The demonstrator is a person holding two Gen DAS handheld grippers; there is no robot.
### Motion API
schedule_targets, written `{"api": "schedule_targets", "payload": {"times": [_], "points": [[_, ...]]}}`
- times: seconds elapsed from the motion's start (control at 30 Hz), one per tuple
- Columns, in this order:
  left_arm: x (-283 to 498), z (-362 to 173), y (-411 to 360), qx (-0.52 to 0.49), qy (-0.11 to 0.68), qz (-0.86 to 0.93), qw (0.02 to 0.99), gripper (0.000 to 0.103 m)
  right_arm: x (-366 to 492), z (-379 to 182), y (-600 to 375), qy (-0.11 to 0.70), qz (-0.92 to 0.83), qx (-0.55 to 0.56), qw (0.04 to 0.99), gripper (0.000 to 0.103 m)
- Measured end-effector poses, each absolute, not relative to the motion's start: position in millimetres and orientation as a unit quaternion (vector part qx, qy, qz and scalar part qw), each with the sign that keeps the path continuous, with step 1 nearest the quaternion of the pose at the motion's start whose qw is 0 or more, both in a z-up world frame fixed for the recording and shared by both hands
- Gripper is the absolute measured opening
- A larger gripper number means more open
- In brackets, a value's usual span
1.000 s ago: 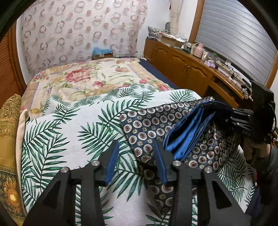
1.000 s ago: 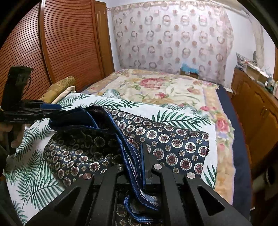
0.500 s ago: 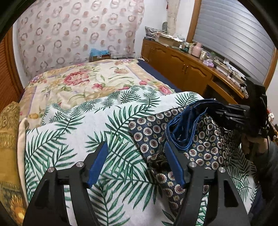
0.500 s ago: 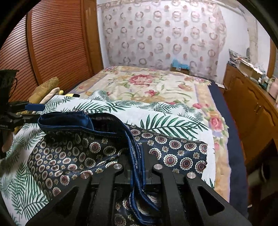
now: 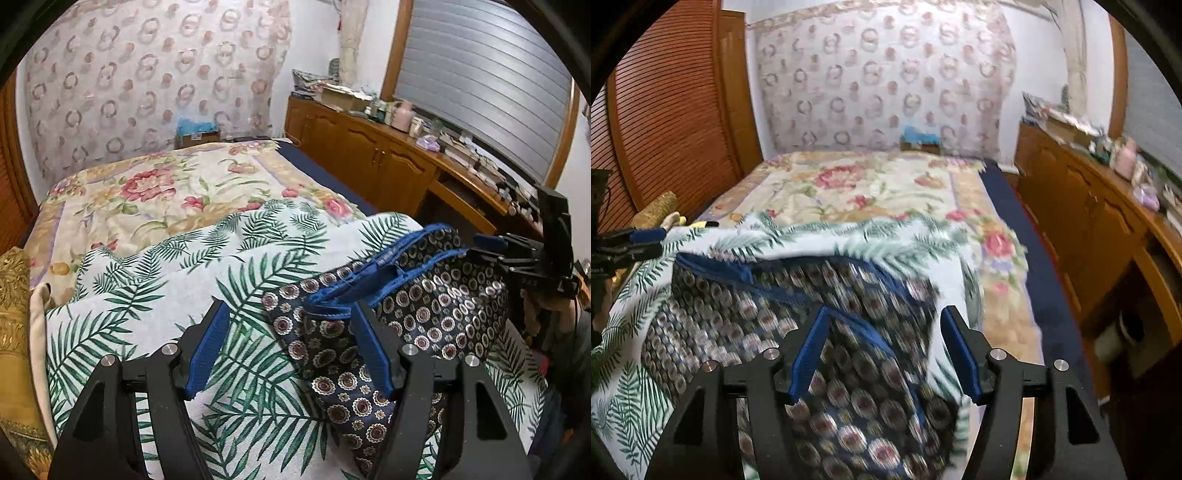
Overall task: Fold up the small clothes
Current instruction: 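Fold the held shirt end over toward the collar with both tools, then lift the folded shirt off the bed with both tools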
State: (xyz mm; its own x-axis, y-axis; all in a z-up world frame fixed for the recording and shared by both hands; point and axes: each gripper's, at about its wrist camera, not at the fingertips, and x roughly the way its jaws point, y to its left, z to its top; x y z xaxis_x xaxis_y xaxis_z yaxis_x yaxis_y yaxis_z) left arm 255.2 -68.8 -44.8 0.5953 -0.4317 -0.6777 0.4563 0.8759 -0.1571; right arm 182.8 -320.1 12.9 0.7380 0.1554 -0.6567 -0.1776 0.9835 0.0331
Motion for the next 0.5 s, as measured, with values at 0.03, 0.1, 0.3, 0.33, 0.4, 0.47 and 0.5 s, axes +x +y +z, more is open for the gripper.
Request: {"api": "schedule_targets", "payload": {"times": [0.03,0.1,0.3,0.33,0.4,0.47,0.5], "points": [[257,-47,-71,0.018,0.379,-0.25,0.891,0.069,180,7,-322,0.359,0.086,-0.012,0.929,0.065],[263,-55,-78,0.029,0.391,-0.255,0.884,0.069,178,-2,-325,0.372,0.087,-0.005,0.924,0.065],[286,-77,-91,0.052,0.424,-0.247,0.87,0.069,189,-18,-322,0.393,0.097,0.008,0.914,0.065],[289,-80,-92,0.055,0.426,-0.248,0.868,0.069,192,-20,-321,0.395,0.101,0.009,0.913,0.065],[294,-84,-93,0.055,0.433,-0.249,0.865,0.069,200,-23,-320,0.399,0.11,0.01,0.91,0.065],[298,-88,-93,0.05,0.439,-0.249,0.861,0.069,207,-23,-320,0.402,0.121,0.014,0.907,0.065],[301,-90,-93,0.047,0.442,-0.25,0.86,0.069,211,-24,-320,0.404,0.126,0.015,0.906,0.065]]}}
